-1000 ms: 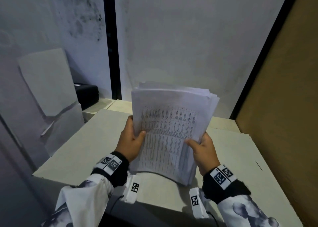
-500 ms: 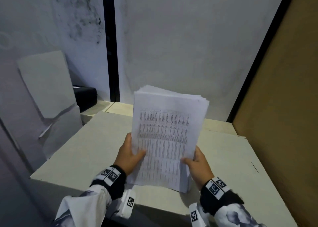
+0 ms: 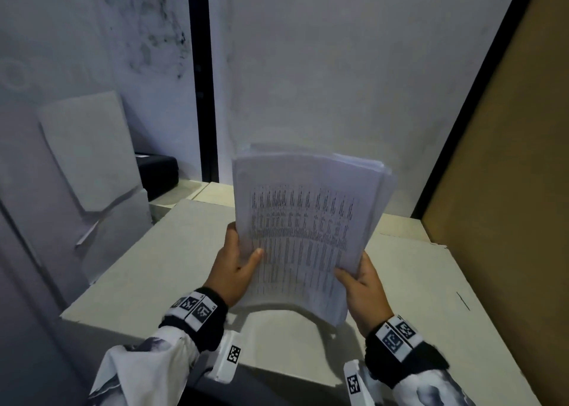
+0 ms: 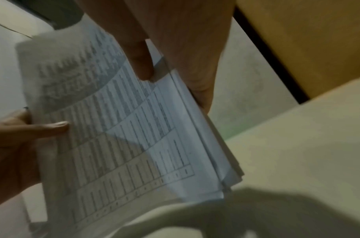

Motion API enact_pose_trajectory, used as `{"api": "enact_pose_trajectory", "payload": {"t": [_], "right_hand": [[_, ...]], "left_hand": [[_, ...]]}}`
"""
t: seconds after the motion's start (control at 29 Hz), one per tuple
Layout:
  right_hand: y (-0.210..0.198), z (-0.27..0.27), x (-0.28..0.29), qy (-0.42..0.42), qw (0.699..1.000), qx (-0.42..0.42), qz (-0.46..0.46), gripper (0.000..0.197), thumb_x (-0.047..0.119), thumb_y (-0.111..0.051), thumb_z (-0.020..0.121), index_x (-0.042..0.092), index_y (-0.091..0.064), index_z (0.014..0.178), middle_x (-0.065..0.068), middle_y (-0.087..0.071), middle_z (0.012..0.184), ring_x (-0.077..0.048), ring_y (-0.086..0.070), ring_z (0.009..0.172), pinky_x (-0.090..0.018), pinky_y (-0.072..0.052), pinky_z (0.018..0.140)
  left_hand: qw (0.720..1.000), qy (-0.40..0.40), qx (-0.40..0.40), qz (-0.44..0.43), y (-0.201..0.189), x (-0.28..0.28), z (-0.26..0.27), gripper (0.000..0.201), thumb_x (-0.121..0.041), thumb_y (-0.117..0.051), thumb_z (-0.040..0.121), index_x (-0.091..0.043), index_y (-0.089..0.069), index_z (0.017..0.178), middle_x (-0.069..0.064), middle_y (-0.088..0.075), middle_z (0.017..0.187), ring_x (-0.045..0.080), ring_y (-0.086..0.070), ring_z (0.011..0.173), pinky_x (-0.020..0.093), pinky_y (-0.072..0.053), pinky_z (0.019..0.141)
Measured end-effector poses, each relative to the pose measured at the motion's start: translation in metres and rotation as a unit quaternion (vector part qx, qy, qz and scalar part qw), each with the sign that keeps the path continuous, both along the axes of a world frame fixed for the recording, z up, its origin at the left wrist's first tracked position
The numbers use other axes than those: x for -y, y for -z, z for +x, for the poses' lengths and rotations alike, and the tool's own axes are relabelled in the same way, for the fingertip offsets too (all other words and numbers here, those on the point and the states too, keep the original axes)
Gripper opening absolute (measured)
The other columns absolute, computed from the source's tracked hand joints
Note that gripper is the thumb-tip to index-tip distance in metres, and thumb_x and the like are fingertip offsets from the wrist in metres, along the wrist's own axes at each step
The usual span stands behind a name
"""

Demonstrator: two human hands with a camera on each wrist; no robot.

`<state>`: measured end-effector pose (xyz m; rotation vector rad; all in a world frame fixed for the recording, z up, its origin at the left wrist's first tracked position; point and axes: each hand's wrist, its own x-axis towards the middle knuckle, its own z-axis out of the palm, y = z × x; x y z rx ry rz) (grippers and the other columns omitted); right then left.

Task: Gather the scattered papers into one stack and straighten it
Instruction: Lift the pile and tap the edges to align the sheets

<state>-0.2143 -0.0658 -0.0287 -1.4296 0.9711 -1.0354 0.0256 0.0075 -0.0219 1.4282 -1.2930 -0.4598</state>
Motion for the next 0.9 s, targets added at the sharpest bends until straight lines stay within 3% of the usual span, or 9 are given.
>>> {"api": "enact_pose_trajectory", "payload": {"t": [0.14,0.24,0.38,0.52,0.59,0.65,0.76,0.9], "right_hand": [[0.032,-0.016,0.006,-0.036,0.994,-0.085,0.052,0.047,-0.011,-0.058,0.092,0.023,-0.056,0.124,0.007,-0.067,0.12,-0.026,-0.06,0.124,-0.042,-0.05,0.104],[0.041,-0.021,0.009,-0.074,0.985,-0.148,0.051,0.044,-0.008,-0.059,0.092,0.026,-0.06,0.119,0.006,-0.069,0.121,-0.023,-0.063,0.122,-0.045,-0.048,0.109],[0.04,-0.018,0.008,-0.062,0.985,-0.161,0.024,0.04,-0.006,-0.057,0.094,0.023,-0.063,0.12,0.0,-0.07,0.122,-0.019,-0.065,0.117,-0.044,-0.05,0.107],[0.034,-0.014,0.006,-0.025,0.993,-0.114,-0.002,0.035,0.0,-0.058,0.097,0.012,-0.061,0.13,-0.003,-0.07,0.125,-0.01,-0.064,0.115,-0.023,-0.053,0.095],[0.031,-0.014,0.006,-0.011,0.994,-0.102,-0.024,0.033,0.001,-0.059,0.097,0.011,-0.061,0.129,0.0,-0.07,0.122,-0.006,-0.064,0.111,-0.034,-0.055,0.099],[0.024,-0.013,0.002,-0.009,0.993,-0.107,-0.05,0.034,0.005,-0.059,0.097,0.016,-0.06,0.13,0.006,-0.069,0.121,-0.003,-0.063,0.111,-0.037,-0.055,0.1],[0.014,-0.009,-0.001,-0.032,0.99,-0.107,-0.084,0.042,0.009,-0.056,0.1,0.035,-0.053,0.133,0.011,-0.065,0.127,0.001,-0.062,0.113,-0.03,-0.055,0.095],[-0.001,0.007,0.0,0.004,0.996,-0.047,-0.076,0.042,0.01,-0.056,0.1,0.027,-0.049,0.138,0.007,-0.065,0.128,-0.013,-0.063,0.119,-0.044,-0.054,0.101]], "left_hand": [[0.982,0.072,0.056,0.163,0.04,-0.008,0.01,0.075,-0.015,-0.069,0.085,-0.041,-0.019,0.134,-0.009,-0.061,0.12,0.008,-0.065,0.105,0.032,-0.056,0.094],[0.968,0.08,0.086,0.22,0.062,-0.014,0.019,0.082,-0.017,-0.07,0.08,-0.035,-0.021,0.143,-0.001,-0.061,0.127,0.016,-0.063,0.11,0.032,-0.056,0.092],[0.97,0.074,0.107,0.204,0.065,-0.011,0.016,0.072,-0.02,-0.066,0.082,-0.032,-0.027,0.141,0.001,-0.065,0.12,0.018,-0.065,0.102,0.032,-0.057,0.087],[0.987,0.015,0.106,0.117,0.055,-0.007,0.012,0.055,-0.02,-0.066,0.086,-0.034,-0.033,0.127,-0.005,-0.065,0.11,0.018,-0.066,0.094,0.026,-0.055,0.078],[0.99,-0.009,0.103,0.091,0.047,-0.006,0.011,0.051,-0.018,-0.07,0.086,-0.032,-0.035,0.121,-0.007,-0.064,0.106,0.014,-0.065,0.089,0.017,-0.052,0.072],[0.994,-0.018,0.07,0.083,0.036,-0.004,0.011,0.049,-0.021,-0.075,0.084,-0.028,-0.043,0.119,-0.008,-0.065,0.107,0.011,-0.066,0.091,0.018,-0.057,0.075],[0.996,-0.035,-0.073,0.041,0.008,0.005,0.009,0.048,-0.023,-0.082,0.079,-0.022,-0.056,0.12,-0.004,-0.07,0.11,0.013,-0.069,0.097,0.033,-0.06,0.082],[0.981,-0.025,-0.189,-0.021,-0.033,0.02,-0.005,0.04,-0.012,-0.079,0.081,-0.021,-0.06,0.115,-0.003,-0.072,0.106,0.008,-0.072,0.091,0.028,-0.062,0.077]]}}
